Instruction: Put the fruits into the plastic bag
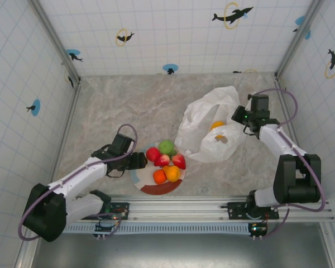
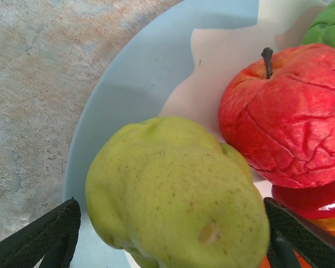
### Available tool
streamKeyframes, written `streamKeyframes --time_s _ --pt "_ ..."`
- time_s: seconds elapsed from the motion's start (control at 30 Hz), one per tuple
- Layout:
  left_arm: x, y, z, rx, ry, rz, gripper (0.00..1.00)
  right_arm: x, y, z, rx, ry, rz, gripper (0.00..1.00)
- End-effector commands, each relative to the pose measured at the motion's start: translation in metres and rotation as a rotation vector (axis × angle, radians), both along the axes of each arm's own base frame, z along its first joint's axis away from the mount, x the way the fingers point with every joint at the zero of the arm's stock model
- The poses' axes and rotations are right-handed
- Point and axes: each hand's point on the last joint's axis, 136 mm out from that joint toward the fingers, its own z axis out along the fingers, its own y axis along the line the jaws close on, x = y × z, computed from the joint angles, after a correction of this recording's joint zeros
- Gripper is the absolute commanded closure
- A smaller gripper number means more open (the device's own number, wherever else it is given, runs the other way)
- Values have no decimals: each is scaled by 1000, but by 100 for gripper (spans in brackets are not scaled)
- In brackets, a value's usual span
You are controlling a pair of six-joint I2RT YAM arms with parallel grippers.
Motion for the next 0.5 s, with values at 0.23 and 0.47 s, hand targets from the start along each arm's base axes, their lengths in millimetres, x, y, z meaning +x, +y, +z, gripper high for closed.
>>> streamKeyframes --time_s 0.23,0.47 --pt "5 1 -11 19 -14 18 25 -5 -1 -2 -2 -7 6 100" --pt "10 13 -6 71 -54 60 33 -6 -1 -5 0 1 8 100"
